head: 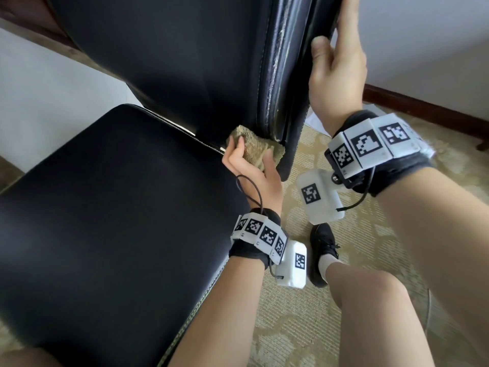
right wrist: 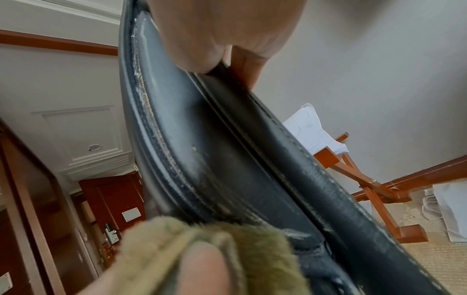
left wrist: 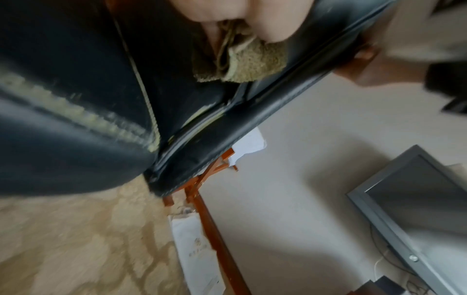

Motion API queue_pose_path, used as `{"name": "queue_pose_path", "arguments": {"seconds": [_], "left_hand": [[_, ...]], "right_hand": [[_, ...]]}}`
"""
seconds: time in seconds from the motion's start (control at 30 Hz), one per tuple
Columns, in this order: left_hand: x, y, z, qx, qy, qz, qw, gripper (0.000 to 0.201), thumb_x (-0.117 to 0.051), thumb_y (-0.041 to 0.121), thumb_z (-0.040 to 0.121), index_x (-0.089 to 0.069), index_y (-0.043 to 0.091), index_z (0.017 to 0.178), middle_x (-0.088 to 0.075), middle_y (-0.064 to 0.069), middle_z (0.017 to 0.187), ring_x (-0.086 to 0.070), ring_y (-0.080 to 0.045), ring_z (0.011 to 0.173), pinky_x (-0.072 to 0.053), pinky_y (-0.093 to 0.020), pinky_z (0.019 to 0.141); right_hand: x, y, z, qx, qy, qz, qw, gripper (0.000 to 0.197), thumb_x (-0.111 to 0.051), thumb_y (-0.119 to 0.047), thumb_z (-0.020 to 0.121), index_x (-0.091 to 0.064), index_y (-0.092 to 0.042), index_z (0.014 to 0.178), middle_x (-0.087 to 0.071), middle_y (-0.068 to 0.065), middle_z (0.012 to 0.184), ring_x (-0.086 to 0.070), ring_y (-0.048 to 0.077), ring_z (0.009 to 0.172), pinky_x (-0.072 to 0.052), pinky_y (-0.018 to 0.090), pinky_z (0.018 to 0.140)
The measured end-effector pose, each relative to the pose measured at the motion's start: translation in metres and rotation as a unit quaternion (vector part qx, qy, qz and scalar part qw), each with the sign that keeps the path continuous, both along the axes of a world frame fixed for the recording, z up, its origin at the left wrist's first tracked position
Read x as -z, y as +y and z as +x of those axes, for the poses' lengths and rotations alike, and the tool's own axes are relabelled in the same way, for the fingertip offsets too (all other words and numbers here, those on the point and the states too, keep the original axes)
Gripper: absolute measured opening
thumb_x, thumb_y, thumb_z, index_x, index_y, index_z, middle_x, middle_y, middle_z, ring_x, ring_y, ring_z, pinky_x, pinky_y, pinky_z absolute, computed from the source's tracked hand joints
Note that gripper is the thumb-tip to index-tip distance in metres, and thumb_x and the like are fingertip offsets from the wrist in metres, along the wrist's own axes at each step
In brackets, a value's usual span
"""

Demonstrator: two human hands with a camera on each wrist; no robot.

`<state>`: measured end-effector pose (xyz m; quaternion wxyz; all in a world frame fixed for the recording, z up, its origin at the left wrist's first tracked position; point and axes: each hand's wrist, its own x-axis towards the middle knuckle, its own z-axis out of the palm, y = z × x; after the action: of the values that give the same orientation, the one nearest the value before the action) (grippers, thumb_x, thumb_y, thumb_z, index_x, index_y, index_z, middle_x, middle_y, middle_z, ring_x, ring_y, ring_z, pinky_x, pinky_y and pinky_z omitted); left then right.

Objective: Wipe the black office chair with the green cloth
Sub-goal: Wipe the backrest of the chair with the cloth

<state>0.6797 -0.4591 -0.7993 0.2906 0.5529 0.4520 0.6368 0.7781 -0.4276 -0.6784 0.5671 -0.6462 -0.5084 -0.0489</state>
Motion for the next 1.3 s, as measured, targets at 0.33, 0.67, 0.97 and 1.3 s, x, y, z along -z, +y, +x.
{"name": "queue_pose_path", "arguments": {"seconds": [0.33,0.67,0.97,1.3], "left_hand": [[-0.026,0.014,-0.006,-0.012,-0.032,0.072,0.997,0.039,-0.059,0.006,0.084,-0.047,-0.015,0.114,-0.036,-0.032,0.128,-0.031,0.020,0.118,-0.036,-0.004,0.093],[0.013,0.017,0.006,0.004,-0.048,-0.138,0.989,0.044,-0.062,0.013,0.089,-0.039,-0.006,0.123,-0.040,-0.023,0.125,-0.056,-0.027,0.093,-0.044,-0.007,0.068],[-0.002,0.004,-0.008,0.019,-0.061,-0.028,0.998,0.047,-0.054,0.022,0.083,-0.042,-0.007,0.118,-0.048,-0.028,0.120,-0.053,-0.038,0.111,-0.047,-0.025,0.091],[0.024,0.011,0.011,0.033,0.004,-0.003,0.999,0.046,-0.075,-0.008,0.071,-0.047,-0.022,0.106,-0.041,-0.041,0.111,-0.050,-0.031,0.108,-0.035,-0.003,0.097]], "right_hand": [[0.001,0.000,-0.002,-0.004,0.013,0.000,1.000,0.058,-0.035,-0.012,0.090,-0.023,-0.001,0.145,-0.051,0.004,0.137,-0.039,0.014,0.077,-0.043,0.030,0.090],[0.003,0.001,0.004,-0.069,0.061,0.022,0.996,0.052,-0.036,-0.010,0.090,-0.029,0.004,0.140,-0.056,0.014,0.125,-0.054,0.014,0.079,-0.043,0.028,0.083],[0.048,-0.018,0.003,-0.152,0.141,-0.102,0.973,0.057,-0.041,-0.005,0.090,-0.025,-0.002,0.145,-0.043,0.011,0.143,-0.040,0.018,0.133,-0.033,0.036,0.112],[0.054,-0.014,0.009,-0.168,0.129,-0.097,0.972,0.058,-0.045,-0.012,0.096,-0.019,0.002,0.145,-0.044,0.020,0.140,-0.043,0.028,0.131,-0.037,0.050,0.106]]}}
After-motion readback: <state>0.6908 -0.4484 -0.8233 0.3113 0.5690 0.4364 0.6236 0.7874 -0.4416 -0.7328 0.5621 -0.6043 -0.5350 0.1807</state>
